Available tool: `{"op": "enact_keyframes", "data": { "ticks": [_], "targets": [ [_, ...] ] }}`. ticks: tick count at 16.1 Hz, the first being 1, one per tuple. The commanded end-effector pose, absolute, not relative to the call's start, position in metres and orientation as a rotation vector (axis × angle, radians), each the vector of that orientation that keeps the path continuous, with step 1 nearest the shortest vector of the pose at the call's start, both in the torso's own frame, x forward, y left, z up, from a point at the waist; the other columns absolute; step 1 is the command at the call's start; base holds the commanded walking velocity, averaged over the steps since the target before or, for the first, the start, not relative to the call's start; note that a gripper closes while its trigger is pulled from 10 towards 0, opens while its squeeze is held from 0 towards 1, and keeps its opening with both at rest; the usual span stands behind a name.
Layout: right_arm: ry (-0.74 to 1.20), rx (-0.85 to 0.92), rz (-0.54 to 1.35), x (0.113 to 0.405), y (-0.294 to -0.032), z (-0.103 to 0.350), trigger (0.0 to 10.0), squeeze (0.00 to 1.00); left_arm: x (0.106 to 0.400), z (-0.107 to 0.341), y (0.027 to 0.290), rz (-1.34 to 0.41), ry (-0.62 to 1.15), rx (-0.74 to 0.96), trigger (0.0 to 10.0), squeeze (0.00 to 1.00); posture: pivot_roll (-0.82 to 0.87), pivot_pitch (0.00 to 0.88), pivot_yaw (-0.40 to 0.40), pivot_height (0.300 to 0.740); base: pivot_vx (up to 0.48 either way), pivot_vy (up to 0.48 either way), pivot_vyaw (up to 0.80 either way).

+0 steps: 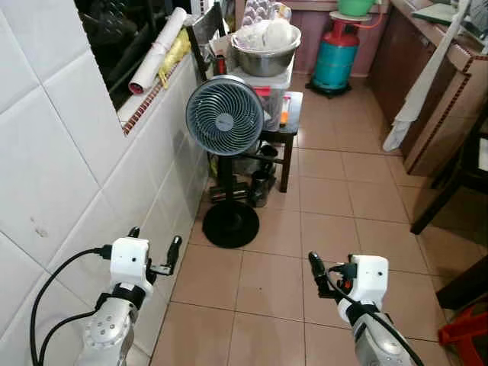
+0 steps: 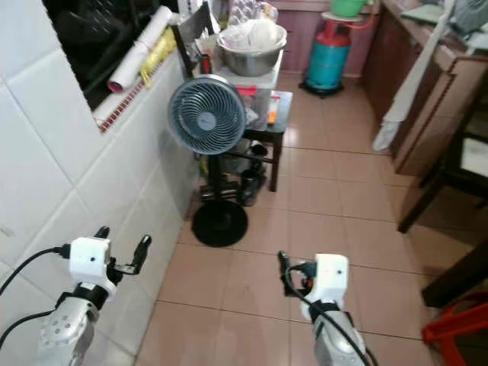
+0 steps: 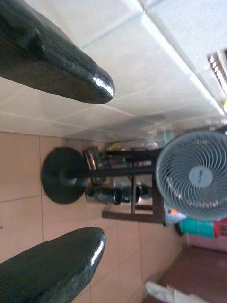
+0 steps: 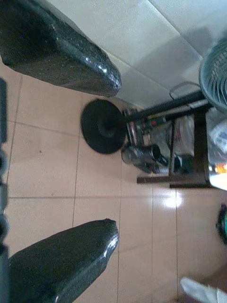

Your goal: Setting the table

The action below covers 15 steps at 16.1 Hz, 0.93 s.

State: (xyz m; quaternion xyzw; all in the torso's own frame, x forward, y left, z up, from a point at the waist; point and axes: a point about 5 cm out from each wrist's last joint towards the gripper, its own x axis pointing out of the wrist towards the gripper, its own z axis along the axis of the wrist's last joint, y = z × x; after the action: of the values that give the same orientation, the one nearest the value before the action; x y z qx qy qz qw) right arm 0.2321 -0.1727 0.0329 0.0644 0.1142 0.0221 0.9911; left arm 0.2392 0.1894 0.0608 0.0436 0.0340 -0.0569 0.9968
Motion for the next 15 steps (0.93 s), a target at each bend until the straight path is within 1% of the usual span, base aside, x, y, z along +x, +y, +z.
{"op": "enact_keyframes", "data": {
  "ticks": [1, 4, 6, 7, 9, 10, 12, 14, 15],
  "targets": [
    [0.219, 0.131, 0.007, 0.234, -0.180, 0.034, 10.0, 0.00, 0.240, 0.063, 0.190, -0.109, 0.072, 0.076, 10.0, 0.00, 0.11, 0.000, 0.032, 0.740, 0.000, 0.000, 0.00],
    [0.204, 0.124, 0.011, 0.233, -0.178, 0.040, 10.0, 0.00, 0.233, 0.048, 0.179, -0.140, 0.209, 0.040, 10.0, 0.00, 0.10, 0.000, -0.015, 0.740, 0.000, 0.000, 0.00],
    [0.202, 0.125, 0.036, 0.229, -0.175, 0.044, 10.0, 0.00, 0.224, 0.043, 0.184, -0.074, 0.217, -0.027, 10.0, 0.00, 0.09, 0.000, -0.047, 0.740, 0.000, 0.000, 0.00],
    [0.200, 0.120, 0.045, 0.228, -0.175, 0.045, 10.0, 0.00, 0.222, 0.043, 0.186, -0.069, 0.212, -0.036, 10.0, 0.00, 0.09, 0.000, -0.047, 0.740, 0.000, 0.000, 0.00],
    [0.182, 0.110, 0.062, 0.227, -0.177, 0.053, 10.0, 0.00, 0.203, 0.051, 0.196, -0.055, 0.177, -0.042, 10.0, 0.00, 0.10, 0.000, -0.064, 0.740, 0.000, 0.000, 0.00],
    [0.171, 0.094, 0.078, 0.224, -0.180, 0.057, 10.0, 0.00, 0.200, 0.051, 0.199, -0.085, 0.191, -0.025, 10.0, 0.00, 0.10, 0.000, -0.069, 0.740, 0.000, 0.000, 0.00],
    [0.136, 0.063, 0.076, 0.221, -0.184, 0.065, 10.0, 0.00, 0.202, 0.055, 0.200, -0.089, 0.160, 0.021, 10.0, 0.00, 0.10, 0.000, -0.070, 0.740, 0.000, 0.000, 0.00],
    [0.114, 0.046, 0.060, 0.221, -0.186, 0.069, 10.0, 0.00, 0.207, 0.052, 0.197, -0.044, 0.152, -0.012, 10.0, 0.00, 0.10, 0.000, -0.063, 0.740, 0.000, 0.000, 0.00],
    [0.138, 0.048, 0.042, 0.221, -0.187, 0.065, 10.0, 0.00, 0.208, 0.048, 0.192, -0.036, 0.166, -0.046, 10.0, 0.00, 0.09, 0.000, -0.060, 0.740, 0.000, 0.000, 0.00]
  ]
}}
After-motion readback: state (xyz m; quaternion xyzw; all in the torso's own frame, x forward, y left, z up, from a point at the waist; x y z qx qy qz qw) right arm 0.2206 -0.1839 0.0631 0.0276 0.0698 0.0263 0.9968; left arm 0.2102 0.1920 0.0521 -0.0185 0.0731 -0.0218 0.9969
